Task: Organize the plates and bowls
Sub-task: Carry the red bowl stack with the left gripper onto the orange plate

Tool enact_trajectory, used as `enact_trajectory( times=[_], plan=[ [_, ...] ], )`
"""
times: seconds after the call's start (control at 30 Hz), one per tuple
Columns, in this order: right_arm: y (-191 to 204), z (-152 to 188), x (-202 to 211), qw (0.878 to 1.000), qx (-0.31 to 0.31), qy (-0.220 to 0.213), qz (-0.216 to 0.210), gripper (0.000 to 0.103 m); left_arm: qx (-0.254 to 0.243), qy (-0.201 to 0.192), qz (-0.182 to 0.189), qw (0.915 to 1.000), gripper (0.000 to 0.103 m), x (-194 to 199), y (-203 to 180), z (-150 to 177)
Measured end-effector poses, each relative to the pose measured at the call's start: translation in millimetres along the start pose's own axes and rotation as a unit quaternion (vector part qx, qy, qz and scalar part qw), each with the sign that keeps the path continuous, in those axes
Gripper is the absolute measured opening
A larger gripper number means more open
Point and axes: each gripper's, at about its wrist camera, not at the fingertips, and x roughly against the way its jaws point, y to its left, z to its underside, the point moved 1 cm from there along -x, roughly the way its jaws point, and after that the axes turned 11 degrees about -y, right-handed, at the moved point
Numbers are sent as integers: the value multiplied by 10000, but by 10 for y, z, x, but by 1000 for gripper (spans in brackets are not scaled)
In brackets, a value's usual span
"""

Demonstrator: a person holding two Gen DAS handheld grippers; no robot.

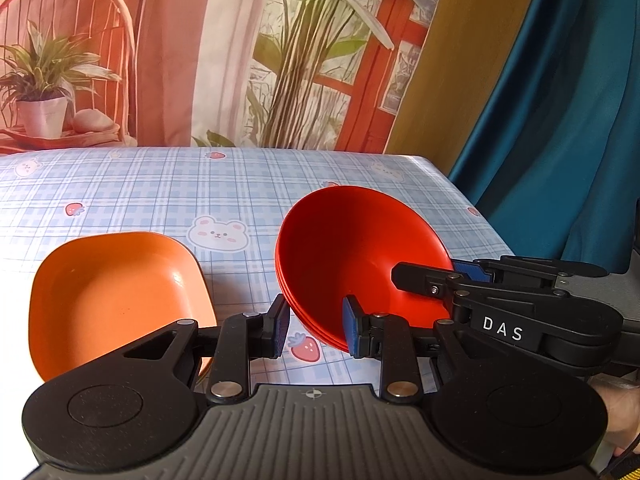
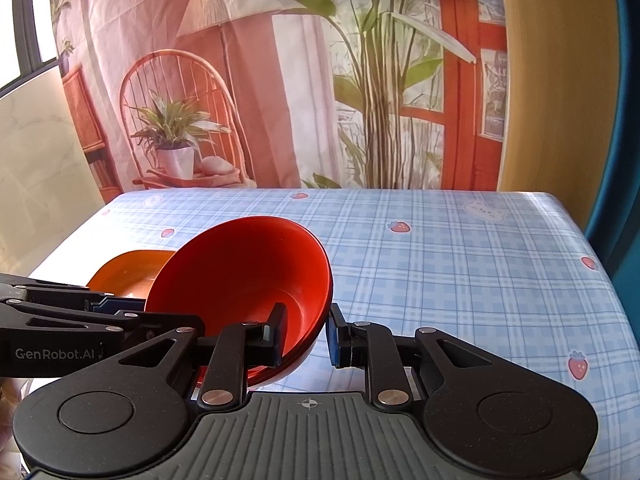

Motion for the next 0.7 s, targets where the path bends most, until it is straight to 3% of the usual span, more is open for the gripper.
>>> enact_trajectory(
  times=[0.3,0.7],
  plan=[
    [358,-98,-76,9996,191,-1,-195,19,155,-160,-180,9996,30,226,218,1],
    [1001,-117,-502,9968,385,137,-680,19,416,-278,-665,9965,30,479,754,8]
  ],
)
